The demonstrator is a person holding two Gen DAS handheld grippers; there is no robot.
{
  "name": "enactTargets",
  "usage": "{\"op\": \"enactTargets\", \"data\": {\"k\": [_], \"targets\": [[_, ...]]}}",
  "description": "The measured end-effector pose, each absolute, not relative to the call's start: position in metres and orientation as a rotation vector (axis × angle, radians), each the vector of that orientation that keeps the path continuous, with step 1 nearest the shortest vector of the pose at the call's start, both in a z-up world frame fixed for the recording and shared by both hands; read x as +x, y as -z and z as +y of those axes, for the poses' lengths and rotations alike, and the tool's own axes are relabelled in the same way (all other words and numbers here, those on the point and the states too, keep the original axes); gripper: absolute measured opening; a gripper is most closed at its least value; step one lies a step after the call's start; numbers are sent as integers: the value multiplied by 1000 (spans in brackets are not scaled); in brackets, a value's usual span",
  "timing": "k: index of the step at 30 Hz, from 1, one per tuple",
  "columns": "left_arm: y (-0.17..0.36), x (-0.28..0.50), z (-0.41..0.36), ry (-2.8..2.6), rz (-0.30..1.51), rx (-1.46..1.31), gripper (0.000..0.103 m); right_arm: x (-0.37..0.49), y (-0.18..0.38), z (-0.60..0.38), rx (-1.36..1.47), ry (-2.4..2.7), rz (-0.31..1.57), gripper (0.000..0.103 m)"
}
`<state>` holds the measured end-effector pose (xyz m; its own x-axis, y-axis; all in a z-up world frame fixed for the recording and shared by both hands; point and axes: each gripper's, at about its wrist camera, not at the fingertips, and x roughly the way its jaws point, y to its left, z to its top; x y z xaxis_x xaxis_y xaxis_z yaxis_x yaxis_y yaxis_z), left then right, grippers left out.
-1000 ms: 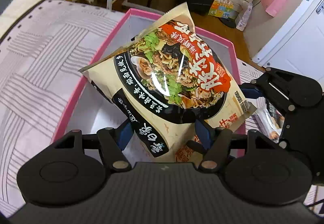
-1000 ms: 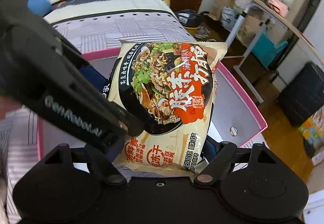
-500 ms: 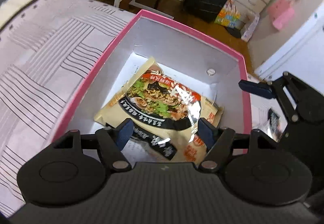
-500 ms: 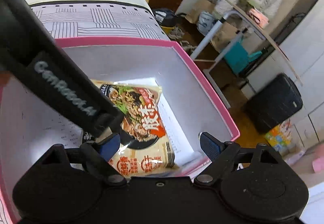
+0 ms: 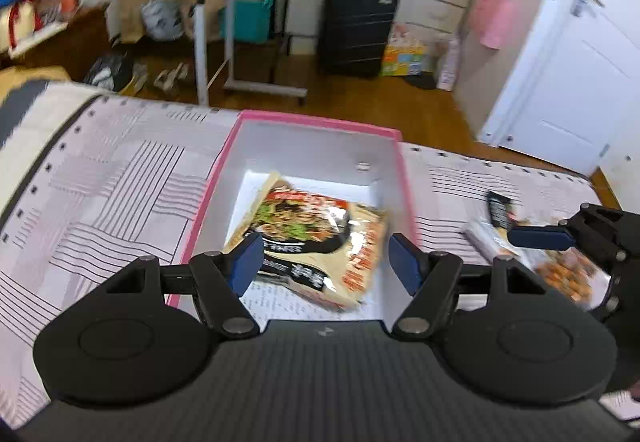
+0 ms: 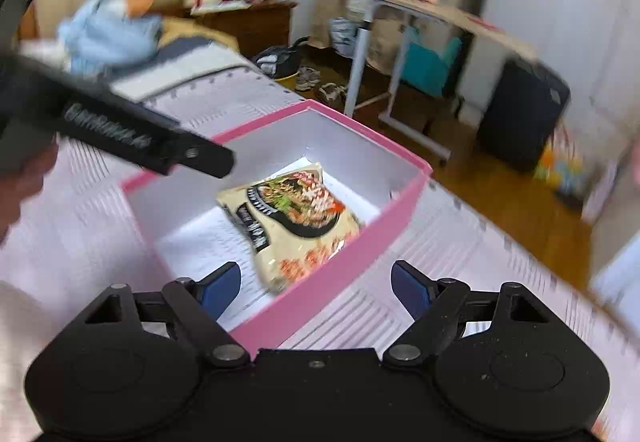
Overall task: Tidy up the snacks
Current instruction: 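Open the left tool to drop the noodle packet into the pink box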
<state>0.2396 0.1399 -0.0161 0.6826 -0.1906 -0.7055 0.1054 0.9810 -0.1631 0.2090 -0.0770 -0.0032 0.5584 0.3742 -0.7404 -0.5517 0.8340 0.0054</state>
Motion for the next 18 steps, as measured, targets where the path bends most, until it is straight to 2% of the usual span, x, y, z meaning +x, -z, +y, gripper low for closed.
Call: {"op": "enactTargets", "data": {"k": [9,13,18], "targets": [[-42,173,79,311,719,48,69,142,-46,-167,-73,-392,842,86],[-47,160,42,425,743,31,69,116,-34,-197,-58,-342,879,86],[-15,167,-12,561,883,-45,67,100,3,-229,-34,-349,908,86]]}}
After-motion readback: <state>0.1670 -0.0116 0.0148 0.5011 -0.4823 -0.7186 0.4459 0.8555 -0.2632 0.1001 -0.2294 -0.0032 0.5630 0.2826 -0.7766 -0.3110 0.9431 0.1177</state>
